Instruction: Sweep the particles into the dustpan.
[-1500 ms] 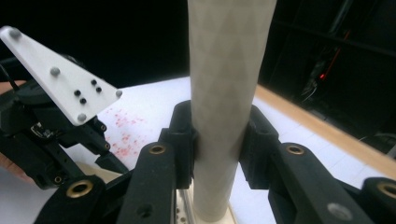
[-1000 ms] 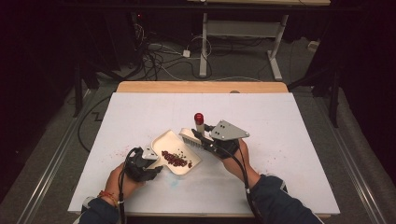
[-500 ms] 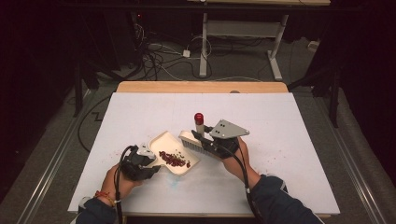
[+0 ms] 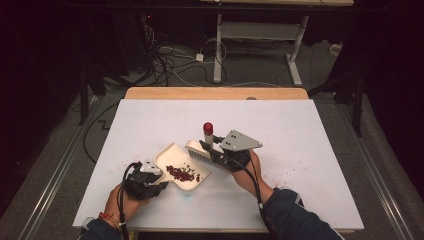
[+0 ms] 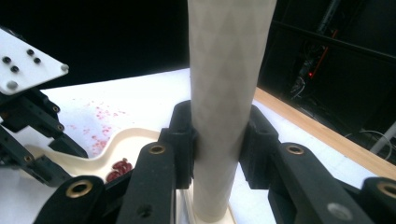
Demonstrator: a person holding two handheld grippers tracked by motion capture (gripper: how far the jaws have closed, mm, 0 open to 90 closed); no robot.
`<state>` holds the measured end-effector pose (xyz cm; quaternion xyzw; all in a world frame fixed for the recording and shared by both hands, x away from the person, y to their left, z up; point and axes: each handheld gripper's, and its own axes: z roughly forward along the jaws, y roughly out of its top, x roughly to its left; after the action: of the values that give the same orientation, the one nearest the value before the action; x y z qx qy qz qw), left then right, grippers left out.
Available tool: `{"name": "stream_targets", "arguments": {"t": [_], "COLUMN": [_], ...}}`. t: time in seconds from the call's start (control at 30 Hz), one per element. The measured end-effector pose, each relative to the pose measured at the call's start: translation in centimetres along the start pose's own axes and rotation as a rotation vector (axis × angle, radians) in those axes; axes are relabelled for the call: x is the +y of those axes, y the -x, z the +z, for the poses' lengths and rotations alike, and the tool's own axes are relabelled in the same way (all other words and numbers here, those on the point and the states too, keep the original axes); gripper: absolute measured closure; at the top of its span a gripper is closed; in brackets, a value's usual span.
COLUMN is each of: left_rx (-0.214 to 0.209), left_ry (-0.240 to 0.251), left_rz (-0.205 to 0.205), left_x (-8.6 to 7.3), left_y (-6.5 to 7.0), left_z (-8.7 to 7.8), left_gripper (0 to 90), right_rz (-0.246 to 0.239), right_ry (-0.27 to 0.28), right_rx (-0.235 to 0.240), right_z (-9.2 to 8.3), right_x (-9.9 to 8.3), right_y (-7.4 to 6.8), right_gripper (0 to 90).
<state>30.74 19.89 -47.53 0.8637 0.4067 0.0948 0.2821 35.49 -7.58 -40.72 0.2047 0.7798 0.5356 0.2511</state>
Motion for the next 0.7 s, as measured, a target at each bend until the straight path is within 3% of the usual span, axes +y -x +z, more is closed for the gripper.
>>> {"name": "stream_targets", "arguments": {"t": [0.23,0.47,0.7], "left_rx": [0.048,0.050,0.054], "left_ry": [0.023,0.044,0.049], "left_rz": [-0.061,-0.082,-0.084], "left_x": [-0.1,-0.2,-0.5], "left_y": [1.4,1.3,0.8], "left_z": [0.4,0.3,0.2], "left_gripper": [63.8,63.8,63.7], "right_rz": [-0.026,-0.040,-0.007], "right_ry": [-0.003,0.003,0.019], "right_rx": [0.041,0.092,0.096], "right_z": [0.9,1.3,0.7], "right_x": [0.1,0.7,1.3], "right_y": [-2.7,-5.5,-5.2], "right_gripper": [69.9,69.9,69.9]}}
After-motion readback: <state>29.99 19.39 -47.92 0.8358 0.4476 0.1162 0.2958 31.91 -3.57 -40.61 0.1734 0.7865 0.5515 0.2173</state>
